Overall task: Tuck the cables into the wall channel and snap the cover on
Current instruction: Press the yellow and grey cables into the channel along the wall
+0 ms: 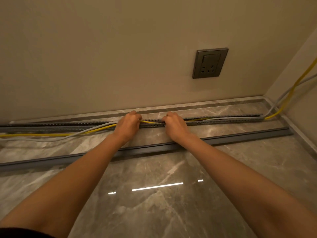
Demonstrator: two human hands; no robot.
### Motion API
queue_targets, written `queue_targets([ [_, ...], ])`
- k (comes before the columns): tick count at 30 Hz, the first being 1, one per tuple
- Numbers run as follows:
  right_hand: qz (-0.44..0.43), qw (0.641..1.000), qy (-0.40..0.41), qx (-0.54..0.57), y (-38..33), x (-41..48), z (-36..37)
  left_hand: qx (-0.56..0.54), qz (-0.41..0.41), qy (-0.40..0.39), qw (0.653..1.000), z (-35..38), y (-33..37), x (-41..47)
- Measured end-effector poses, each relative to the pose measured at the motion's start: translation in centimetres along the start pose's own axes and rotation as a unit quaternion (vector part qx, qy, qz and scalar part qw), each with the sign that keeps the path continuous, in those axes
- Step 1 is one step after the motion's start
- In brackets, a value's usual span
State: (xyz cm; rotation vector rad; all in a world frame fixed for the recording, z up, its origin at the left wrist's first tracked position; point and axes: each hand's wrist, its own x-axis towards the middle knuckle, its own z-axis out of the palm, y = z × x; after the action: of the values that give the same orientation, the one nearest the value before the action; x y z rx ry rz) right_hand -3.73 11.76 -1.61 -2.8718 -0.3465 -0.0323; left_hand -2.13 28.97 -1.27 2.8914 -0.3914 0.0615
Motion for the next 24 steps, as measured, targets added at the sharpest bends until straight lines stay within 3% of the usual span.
queue_targets([
  [7, -0.017, 0.999, -0.008, 0.036, -5.1, 1.8, 1.2, 0.067, -0.06, -0.04, 0.995, -1.5, -5.5, -1.0],
  [13, 0.009, 1.0, 0.011, 0.028, -7.0, 3.0, 2.2, 0.057, -0.063, -0.06, 0.995, -1.9, -8.5, -1.3],
  [19, 0.036, 0.999, 0.027, 0.022, -7.4, 3.7, 2.5, 0.135, 0.029, -0.038, 0.99, -3.1, -9.5, -0.9],
  [24, 0.05, 0.998, 0.035, 0.014, -7.4, 4.0, 2.9, 0.191, 0.125, 0.058, 0.972, -3.2, -10.2, -0.4],
])
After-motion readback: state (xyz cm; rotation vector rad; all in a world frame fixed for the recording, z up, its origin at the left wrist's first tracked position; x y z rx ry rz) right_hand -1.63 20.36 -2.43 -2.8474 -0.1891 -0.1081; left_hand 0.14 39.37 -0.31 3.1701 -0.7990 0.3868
